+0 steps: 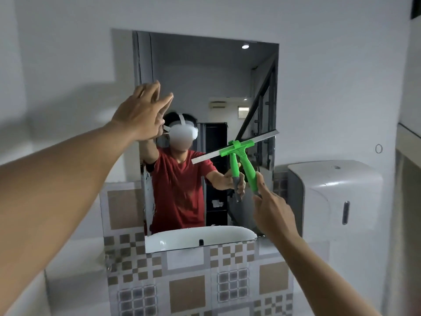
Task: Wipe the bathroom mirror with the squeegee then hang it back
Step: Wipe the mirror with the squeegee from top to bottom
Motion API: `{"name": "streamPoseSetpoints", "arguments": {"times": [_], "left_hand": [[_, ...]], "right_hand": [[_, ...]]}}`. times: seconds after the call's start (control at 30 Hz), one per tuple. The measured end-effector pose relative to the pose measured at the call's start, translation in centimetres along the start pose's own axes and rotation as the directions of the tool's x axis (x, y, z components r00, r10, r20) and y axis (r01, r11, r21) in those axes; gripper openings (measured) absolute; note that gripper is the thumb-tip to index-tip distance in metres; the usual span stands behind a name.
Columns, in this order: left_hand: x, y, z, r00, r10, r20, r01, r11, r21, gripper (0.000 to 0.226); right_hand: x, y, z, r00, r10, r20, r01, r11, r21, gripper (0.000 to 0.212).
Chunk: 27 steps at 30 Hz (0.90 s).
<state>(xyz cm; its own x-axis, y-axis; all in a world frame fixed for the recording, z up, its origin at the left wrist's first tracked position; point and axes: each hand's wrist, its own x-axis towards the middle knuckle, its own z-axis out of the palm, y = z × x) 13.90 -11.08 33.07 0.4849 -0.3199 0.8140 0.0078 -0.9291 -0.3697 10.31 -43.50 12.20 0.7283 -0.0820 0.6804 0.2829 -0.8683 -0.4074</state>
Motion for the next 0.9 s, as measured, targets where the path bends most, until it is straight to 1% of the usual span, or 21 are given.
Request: {"name": "streamPoseSetpoints", "arguments": {"times": [0.07, 0.17, 0.23, 0.33, 0.4, 0.47, 0.53, 0.6, 0.73, 0.83, 0.9], "left_hand": [[0.1, 0.1, -0.2, 1.000, 0.005, 0.010, -0.005, 1.000, 0.000, 0.072], [0.1, 0.0, -0.4, 1.000, -0.001, 0.023, 0.001, 1.000, -0.013, 0.071], [0.1, -0.1, -0.5, 1.000, -0.003, 0.025, 0.004, 1.000, -0.023, 0.071], [0.0, -0.2, -0.5, 0.999, -0.003, 0.032, 0.003, 1.000, -0.026, 0.071], [-0.1, -0.1, -0.7, 0.999, -0.003, 0.037, 0.004, 1.000, -0.028, 0.070], [0.0, -0.1, -1.0, 0.999, -0.003, 0.041, 0.004, 0.999, -0.037, 0.070], [0.0, -0.1, -1.3, 0.998, -0.003, 0.055, 0.005, 0.999, -0.047, 0.071], [0.0, -0.2, -1.6, 0.998, 0.000, 0.066, 0.003, 0.999, -0.050, 0.072], [0.0, -0.4, -1.5, 0.998, 0.002, 0.065, 0.000, 0.999, -0.035, 0.073], [0.0, -0.4, -1.1, 0.999, -0.002, 0.051, 0.004, 1.000, -0.031, 0.074], [0.0, -0.3, -0.9, 0.999, -0.005, 0.050, 0.006, 1.000, -0.027, 0.074]], "right_hand": [[-1.0, -1.0, 1.6, 0.999, 0.047, -0.008, -0.047, 0.996, 0.079, 0.071], [-2.5, -3.6, 4.3, 0.992, 0.125, 0.028, -0.128, 0.964, 0.231, 0.077], [-3.5, -6.2, 5.5, 0.981, 0.184, 0.056, -0.192, 0.906, 0.376, 0.078], [-4.5, -10.4, 6.8, 0.960, 0.258, 0.110, -0.274, 0.777, 0.566, 0.072], [-5.0, -12.9, 7.6, 0.959, 0.258, 0.115, -0.273, 0.746, 0.607, 0.073], [-5.5, -15.1, 8.6, 0.972, 0.211, 0.100, -0.227, 0.756, 0.613, 0.078], [-6.1, -16.6, 9.6, 0.986, 0.135, 0.098, -0.167, 0.786, 0.596, 0.079], [-6.6, -17.0, 10.2, 0.993, 0.073, 0.095, -0.112, 0.847, 0.520, 0.076], [-7.1, -14.3, 10.3, 0.998, -0.021, 0.052, 0.003, 0.942, 0.336, 0.074], [-7.3, -10.9, 9.5, 0.991, -0.100, 0.095, 0.091, 0.991, 0.094, 0.079], [-7.2, -8.6, 8.1, 0.979, -0.147, 0.142, 0.160, 0.983, -0.088, 0.084]]}}
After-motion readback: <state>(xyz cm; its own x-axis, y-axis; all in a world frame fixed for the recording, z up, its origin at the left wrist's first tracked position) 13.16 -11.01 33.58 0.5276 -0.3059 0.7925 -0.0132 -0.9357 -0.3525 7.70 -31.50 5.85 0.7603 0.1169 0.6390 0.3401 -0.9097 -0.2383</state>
